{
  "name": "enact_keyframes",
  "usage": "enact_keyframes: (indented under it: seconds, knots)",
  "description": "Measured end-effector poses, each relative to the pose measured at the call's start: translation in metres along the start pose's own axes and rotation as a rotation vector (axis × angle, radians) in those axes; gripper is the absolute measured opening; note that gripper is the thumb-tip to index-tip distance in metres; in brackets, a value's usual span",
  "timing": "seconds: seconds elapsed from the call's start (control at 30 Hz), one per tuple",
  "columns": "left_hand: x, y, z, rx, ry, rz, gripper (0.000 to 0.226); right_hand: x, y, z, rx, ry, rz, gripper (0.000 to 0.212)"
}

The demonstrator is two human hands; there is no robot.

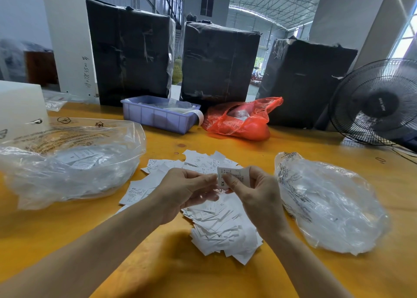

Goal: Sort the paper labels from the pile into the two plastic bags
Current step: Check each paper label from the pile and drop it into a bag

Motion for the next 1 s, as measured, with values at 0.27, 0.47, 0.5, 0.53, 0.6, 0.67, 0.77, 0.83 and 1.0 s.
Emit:
enact_keyframes:
  seconds: [0.27,0.47,0.5,0.53,0.6,0.67,0.77,0.83,1.0]
  knots:
    - [0.003,-0.001,0.0,0.017,0.016,0.01,0.028,0.0,-0.004,0.001,0.054,0.083,0.115,0.009]
    - [0.001,0.002,-0.001,-0.013,0.004,-0.007,0.025,-0.001,-0.006,0.001,0.068,0.091,0.109,0.009]
    - [0.001,0.002,-0.002,-0.015,0.004,-0.015,0.025,-0.001,-0.006,0.001,0.063,0.092,0.107,0.009]
    - [0.002,0.002,-0.002,-0.015,0.005,-0.024,0.026,-0.001,-0.005,0.001,0.056,0.094,0.103,0.009]
    - [0.002,0.002,-0.002,-0.011,0.004,-0.036,0.028,0.0,-0.004,0.0,0.038,0.1,0.096,0.01]
    - [0.002,0.002,-0.002,-0.013,0.002,-0.041,0.029,0.0,-0.002,-0.001,0.019,0.105,0.096,0.009]
    - [0.002,0.002,-0.003,-0.01,0.004,-0.036,0.03,0.001,0.001,-0.002,-0.014,0.116,0.07,0.008]
    - [0.001,0.002,-0.002,-0.004,0.006,-0.032,0.03,0.004,0.003,-0.003,-0.046,0.135,0.037,0.009]
    - [0.004,0.0,-0.002,0.024,0.05,-0.011,0.032,0.016,0.005,-0.002,-0.088,0.281,0.036,0.011]
Point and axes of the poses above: each hand's wrist, its own z-axis towards the middle knuckle, its own y-axis out of the palm, x = y × z, the point moved 7 cm from there along z, towards the middle knuckle, and after that the axes turned 15 degrees about x, right-handed, at the moved point
